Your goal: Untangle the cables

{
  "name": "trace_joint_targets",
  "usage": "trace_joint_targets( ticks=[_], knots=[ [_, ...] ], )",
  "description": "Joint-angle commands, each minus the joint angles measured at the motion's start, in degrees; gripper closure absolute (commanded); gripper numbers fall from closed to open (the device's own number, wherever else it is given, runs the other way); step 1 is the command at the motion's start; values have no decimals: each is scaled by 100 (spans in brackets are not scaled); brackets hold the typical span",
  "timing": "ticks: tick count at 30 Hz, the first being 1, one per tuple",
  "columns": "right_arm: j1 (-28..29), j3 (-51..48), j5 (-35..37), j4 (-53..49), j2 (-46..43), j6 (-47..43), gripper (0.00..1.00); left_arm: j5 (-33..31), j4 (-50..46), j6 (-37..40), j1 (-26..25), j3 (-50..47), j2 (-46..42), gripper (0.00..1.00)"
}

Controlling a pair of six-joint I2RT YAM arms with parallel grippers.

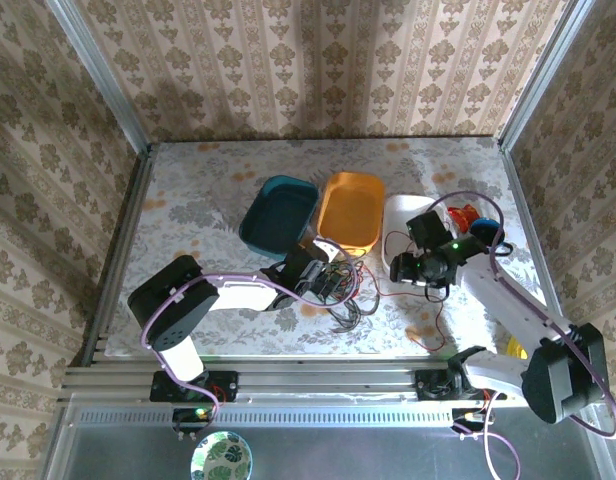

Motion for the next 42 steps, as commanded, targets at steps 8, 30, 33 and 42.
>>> trace_joint_targets(
  ticks=[8,30,33,42],
  knots=[
    [168,-516,-142,-2,535,-192,38,-2,-96,37,49,130,73,0],
    [245,-565,-596,417,1312,-517,87,39,-257,0,44,191,123,0],
    [247,-439,-575,376,1030,-461,100,40,-260,-11,43,209,153,0],
    [261,584,-1140,684,-314,-671,100,71,-315,22,44,252,225,0]
  ],
)
